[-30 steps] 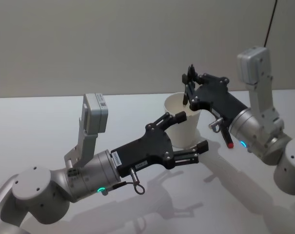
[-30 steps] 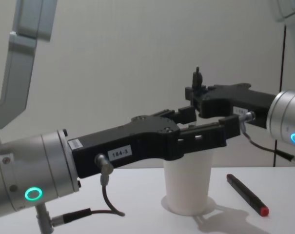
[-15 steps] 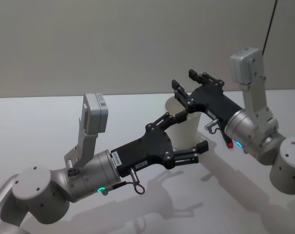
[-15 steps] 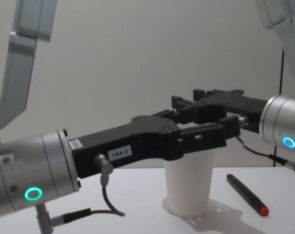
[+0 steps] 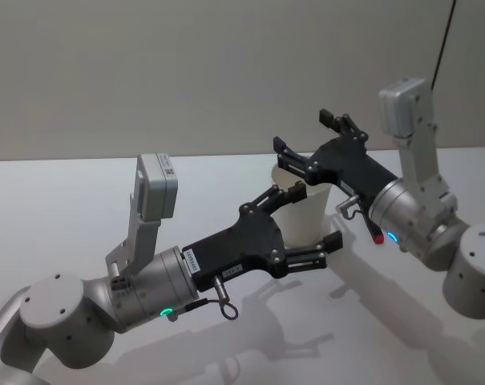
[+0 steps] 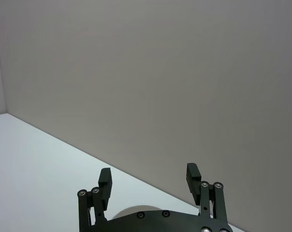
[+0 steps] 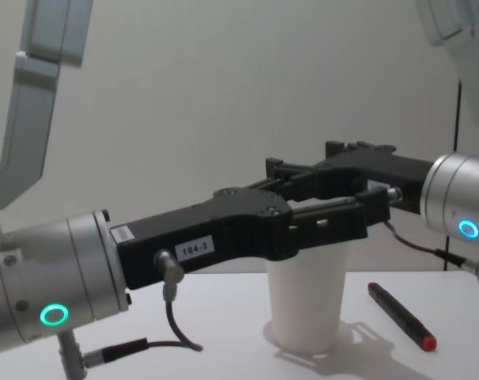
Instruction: Place the pen into the pen holder.
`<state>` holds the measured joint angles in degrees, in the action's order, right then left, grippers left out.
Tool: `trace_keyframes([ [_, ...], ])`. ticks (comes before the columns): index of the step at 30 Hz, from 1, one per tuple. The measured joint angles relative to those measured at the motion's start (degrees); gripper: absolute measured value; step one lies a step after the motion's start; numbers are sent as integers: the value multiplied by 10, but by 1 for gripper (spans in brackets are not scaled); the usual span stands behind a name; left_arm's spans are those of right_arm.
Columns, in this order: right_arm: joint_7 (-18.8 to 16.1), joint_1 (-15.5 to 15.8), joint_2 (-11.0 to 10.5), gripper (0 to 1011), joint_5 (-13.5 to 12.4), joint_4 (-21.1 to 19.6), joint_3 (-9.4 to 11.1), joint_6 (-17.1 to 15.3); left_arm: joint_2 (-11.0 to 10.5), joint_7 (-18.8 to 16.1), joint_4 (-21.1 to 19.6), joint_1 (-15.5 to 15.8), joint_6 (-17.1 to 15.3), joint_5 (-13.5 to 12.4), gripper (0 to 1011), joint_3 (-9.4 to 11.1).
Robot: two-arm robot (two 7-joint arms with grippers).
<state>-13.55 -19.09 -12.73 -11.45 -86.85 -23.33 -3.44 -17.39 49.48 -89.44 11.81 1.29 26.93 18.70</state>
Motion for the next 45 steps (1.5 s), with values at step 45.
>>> trace_keyframes([
  [45,56,116,-55,1001,-69,-111,70,4,-10,-109,-8,4,-5,-35,1001,17],
])
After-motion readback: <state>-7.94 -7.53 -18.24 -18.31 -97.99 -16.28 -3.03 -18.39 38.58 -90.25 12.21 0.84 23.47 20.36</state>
